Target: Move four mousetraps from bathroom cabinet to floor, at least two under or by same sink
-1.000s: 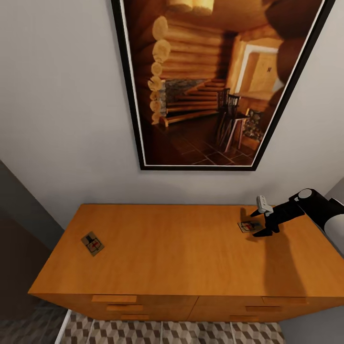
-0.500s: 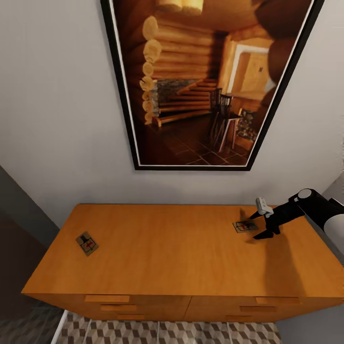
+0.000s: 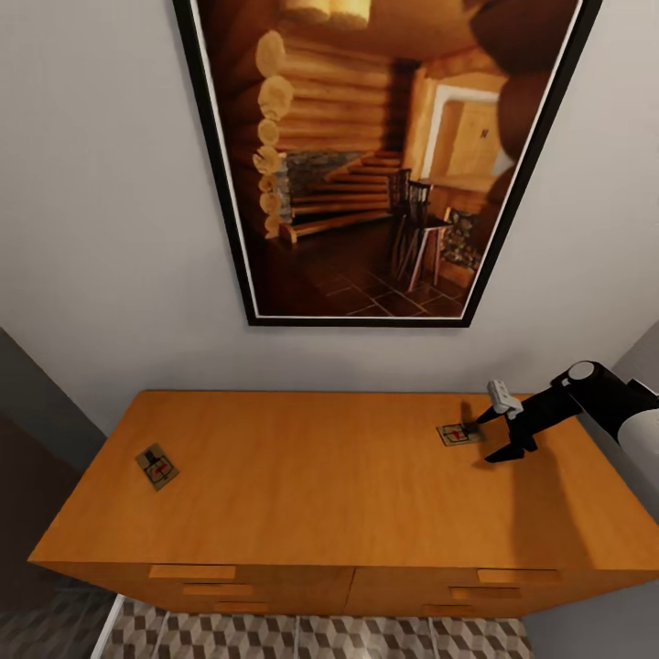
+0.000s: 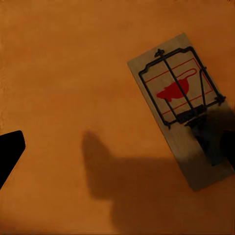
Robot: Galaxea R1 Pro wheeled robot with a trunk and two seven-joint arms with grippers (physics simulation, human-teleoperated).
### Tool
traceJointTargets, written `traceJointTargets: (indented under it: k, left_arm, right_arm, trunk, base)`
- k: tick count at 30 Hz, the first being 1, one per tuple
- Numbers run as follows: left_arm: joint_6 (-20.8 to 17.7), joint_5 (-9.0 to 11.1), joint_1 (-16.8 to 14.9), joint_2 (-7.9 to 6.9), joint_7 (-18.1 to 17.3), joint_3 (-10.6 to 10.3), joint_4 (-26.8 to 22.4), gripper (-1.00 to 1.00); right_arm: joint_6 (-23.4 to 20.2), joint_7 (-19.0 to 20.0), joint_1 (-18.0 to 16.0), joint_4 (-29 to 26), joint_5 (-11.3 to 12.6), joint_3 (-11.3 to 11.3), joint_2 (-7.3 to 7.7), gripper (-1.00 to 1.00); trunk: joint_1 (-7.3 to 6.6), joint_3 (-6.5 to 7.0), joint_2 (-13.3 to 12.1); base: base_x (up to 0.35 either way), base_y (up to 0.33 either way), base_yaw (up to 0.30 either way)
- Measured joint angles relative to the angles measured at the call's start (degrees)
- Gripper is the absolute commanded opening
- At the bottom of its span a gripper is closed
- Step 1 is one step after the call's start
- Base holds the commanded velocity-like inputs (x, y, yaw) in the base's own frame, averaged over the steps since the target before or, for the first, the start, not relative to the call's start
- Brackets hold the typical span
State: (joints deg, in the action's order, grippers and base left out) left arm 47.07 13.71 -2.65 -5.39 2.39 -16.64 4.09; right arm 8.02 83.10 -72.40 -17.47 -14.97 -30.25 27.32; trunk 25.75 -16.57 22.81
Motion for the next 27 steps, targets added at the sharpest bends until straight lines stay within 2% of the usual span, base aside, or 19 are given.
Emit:
traceJointTargets:
  k: [8, 27]
  left_arm:
    - [0.0, 0.0, 0.0, 0.0, 0.0, 0.0, 0.0, 1.0]
    - [0.0, 0.0, 0.0, 0.0, 0.0, 0.0, 0.0, 1.0]
  right_arm:
    - [-0.1, 0.9, 0.0, 0.0, 0.2, 0.2, -0.6, 1.0]
    - [-0.1, 0.8, 0.0, 0.0, 2.2, 0.3, -0.55, 1.0]
  trunk:
    - [0.0, 0.0, 0.0]
    - [0.0, 0.0, 0.0]
  base:
    - [0.0, 0.0, 0.0]
    - [0.0, 0.0, 0.0]
